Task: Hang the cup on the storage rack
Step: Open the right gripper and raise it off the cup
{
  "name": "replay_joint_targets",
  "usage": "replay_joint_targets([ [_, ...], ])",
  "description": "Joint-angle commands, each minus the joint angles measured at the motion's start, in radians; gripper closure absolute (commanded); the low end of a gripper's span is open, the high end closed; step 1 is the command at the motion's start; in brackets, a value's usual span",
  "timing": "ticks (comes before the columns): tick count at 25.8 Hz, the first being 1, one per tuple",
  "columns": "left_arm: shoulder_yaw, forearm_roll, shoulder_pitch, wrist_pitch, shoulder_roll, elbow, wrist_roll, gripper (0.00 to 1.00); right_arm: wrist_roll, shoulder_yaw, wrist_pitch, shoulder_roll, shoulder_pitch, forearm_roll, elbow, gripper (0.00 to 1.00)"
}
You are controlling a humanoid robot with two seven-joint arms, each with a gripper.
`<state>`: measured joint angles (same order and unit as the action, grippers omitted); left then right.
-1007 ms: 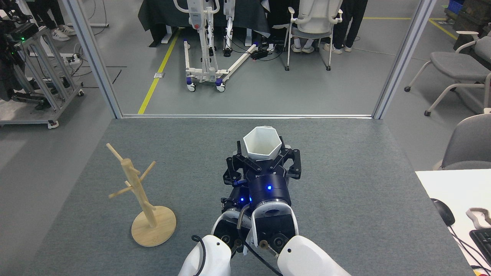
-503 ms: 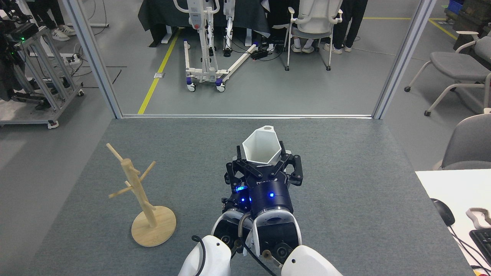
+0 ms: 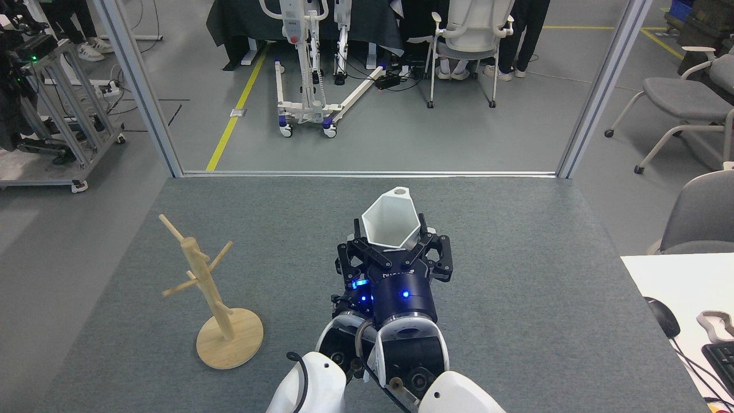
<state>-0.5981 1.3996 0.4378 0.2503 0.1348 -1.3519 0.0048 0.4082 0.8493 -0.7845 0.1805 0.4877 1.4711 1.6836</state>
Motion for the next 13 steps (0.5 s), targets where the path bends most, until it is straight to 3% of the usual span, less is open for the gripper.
replay_joint_targets([
  [1,0.0,0.007,0.001,-0.19,-0.003,-0.001,-0.012,1.0,-0.006,-0.001,0.053,-0.003,0.0,0.003,0.004,0.0],
  [13,0.0,0.009,0.005,-0.189,-0.004,-0.001,-0.012,1.0,-0.049,-0.016,0.053,0.01,0.037,0.029,0.024,0.0],
])
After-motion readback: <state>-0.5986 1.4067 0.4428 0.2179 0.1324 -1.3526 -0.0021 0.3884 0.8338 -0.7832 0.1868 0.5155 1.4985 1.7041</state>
